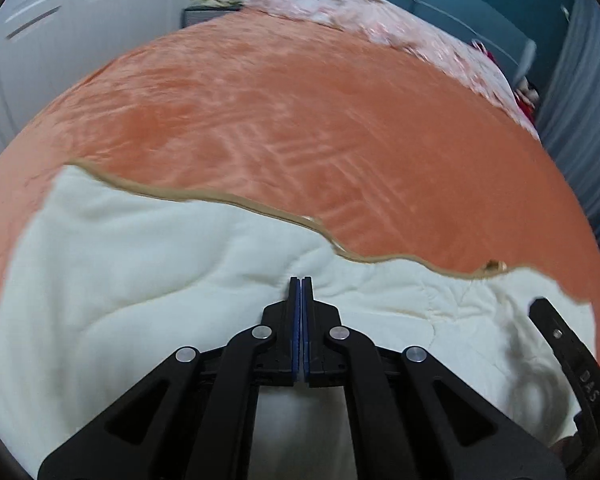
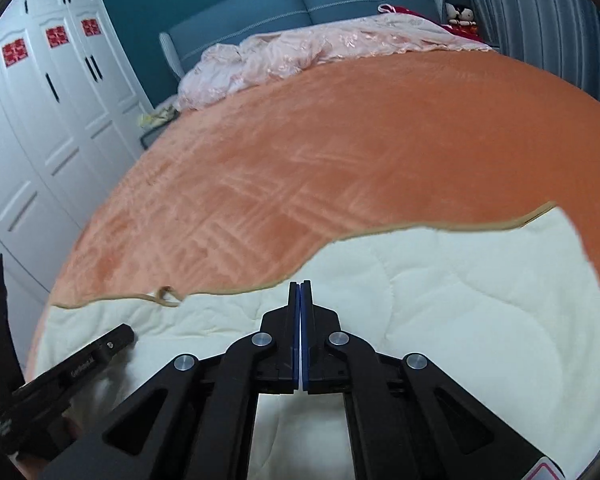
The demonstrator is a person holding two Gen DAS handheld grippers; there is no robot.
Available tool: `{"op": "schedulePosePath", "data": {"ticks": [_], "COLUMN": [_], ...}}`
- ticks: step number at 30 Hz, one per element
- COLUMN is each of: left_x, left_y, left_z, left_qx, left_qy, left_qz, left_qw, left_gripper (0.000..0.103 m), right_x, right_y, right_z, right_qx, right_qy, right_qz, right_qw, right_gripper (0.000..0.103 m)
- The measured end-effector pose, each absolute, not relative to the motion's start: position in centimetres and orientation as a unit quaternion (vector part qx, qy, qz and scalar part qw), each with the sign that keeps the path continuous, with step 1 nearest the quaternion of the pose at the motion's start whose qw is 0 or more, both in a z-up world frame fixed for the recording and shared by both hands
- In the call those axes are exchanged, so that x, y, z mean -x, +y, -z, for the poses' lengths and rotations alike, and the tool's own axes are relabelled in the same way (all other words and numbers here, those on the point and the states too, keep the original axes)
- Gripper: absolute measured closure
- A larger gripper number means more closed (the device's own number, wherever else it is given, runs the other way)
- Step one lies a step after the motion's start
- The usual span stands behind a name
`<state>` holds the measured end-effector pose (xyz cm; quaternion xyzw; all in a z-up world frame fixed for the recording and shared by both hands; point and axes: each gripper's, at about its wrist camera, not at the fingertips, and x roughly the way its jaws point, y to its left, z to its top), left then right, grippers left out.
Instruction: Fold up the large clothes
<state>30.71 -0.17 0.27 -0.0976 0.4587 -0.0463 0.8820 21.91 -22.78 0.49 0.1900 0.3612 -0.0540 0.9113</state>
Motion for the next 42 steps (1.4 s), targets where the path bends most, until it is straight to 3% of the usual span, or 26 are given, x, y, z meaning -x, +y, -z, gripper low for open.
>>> {"op": "schedulePosePath", "data": {"ticks": [4,14,29,31,32,42], "left_x": [-26.1,-13.5,-10.4,-10.6,-10.9,-13.8], "left_y": [5.0,12.3,14.7,14.6,14.6,15.4], "left_z": [-3.3,-1.6,-0.4,-0.2,0.1,3.2], "left_qx": [0.108,0.19,0.29,0.286,0.285,0.349], "left_qy": [0.46,0.51,0.519,0.524,0.529,0.531], "left_qz": [0.047,0.05,0.05,0.051,0.048,0.036], "left_qw": [0.88,0.837,0.803,0.801,0.798,0.772], "left_gripper": [0.103,0.103,0.1,0.084,0.069,0.057], "right_x": [-17.2,-11.0,-10.8,-10.8,-10.9,-10.8], "right_y": [-20.5,-12.2,-12.2,-12.1,-12.1,-11.7], "right_z": [-3.0,1.2,3.9,3.9,4.0,3.8], "right_qx": [-0.157,-0.138,-0.167,-0.166,-0.166,-0.153], "right_qy": [0.395,0.5,0.508,0.507,0.507,0.505], "right_qz": [-0.016,-0.084,-0.06,-0.057,-0.056,-0.047], "right_qw": [0.905,0.85,0.843,0.844,0.844,0.848], "right_gripper": [0.102,0.102,0.103,0.103,0.103,0.103]}}
